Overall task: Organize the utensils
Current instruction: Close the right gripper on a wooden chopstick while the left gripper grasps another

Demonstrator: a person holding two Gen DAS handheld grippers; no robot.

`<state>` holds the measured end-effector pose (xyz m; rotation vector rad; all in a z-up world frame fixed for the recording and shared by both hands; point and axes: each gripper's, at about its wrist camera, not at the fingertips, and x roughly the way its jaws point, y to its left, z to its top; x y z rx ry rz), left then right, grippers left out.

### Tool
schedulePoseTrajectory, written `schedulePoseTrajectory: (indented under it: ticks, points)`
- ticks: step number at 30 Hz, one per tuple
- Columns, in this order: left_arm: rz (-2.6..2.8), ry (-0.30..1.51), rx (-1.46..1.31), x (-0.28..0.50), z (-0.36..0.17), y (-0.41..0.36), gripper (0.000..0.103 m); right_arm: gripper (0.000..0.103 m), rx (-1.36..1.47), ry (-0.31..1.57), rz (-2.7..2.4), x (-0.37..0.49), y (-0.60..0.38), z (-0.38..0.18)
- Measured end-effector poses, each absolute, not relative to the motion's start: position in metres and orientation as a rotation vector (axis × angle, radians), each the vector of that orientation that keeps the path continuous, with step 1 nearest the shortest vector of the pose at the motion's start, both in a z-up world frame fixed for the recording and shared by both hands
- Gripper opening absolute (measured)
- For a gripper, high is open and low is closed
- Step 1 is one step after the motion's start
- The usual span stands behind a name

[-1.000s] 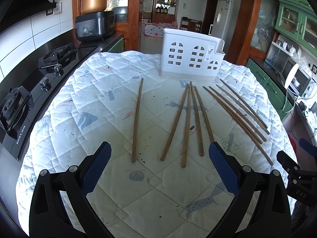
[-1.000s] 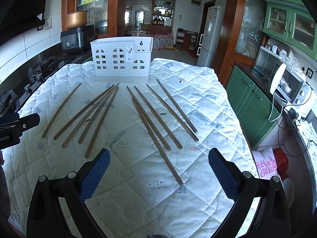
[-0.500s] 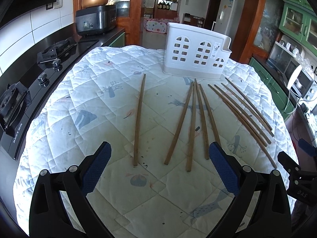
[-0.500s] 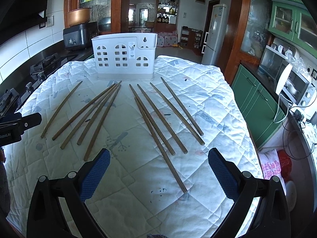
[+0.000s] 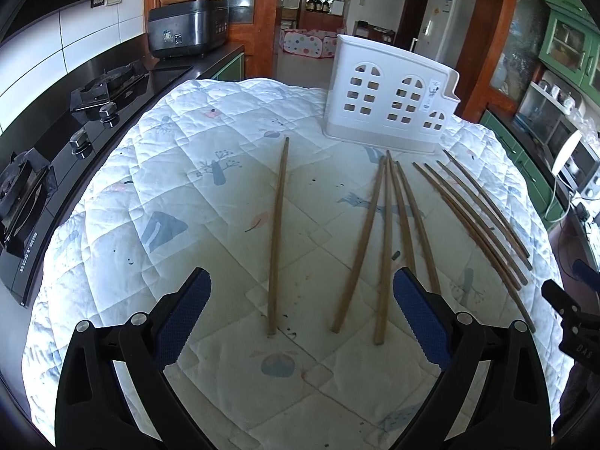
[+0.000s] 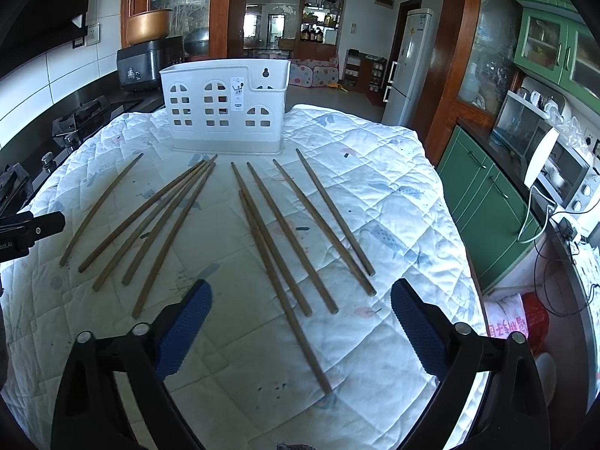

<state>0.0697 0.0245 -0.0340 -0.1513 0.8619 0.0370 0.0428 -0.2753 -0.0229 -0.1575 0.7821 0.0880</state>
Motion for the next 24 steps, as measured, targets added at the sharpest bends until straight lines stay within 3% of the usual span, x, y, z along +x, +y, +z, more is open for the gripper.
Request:
schedulePoseTrajectory:
  ticks: [11, 16, 18, 24]
  points:
    - [0.035, 0.863, -0.14, 0.085, -0.038, 0.033, 0.095, 0.072, -0.195, 0.782, 0.103, 0.073, -0.301, -0.031]
    - [0.033, 0.86, -0.13, 0.089, -0.039, 0.036, 0.095, 0.056, -0.146, 0.821, 0.146, 0.089, -0.316, -0.036]
    - [0.018, 0.865, -0.135, 0.091, -0.041, 0.038, 0.084, 0.05, -0.149, 0.829, 0.157, 0.095, -0.318, -0.038]
    - [0.002, 0.891, -0.168, 0.096, -0.049, 0.045, 0.076, 0.034, -0.169, 0.859, 0.181, 0.115, -0.324, -0.046]
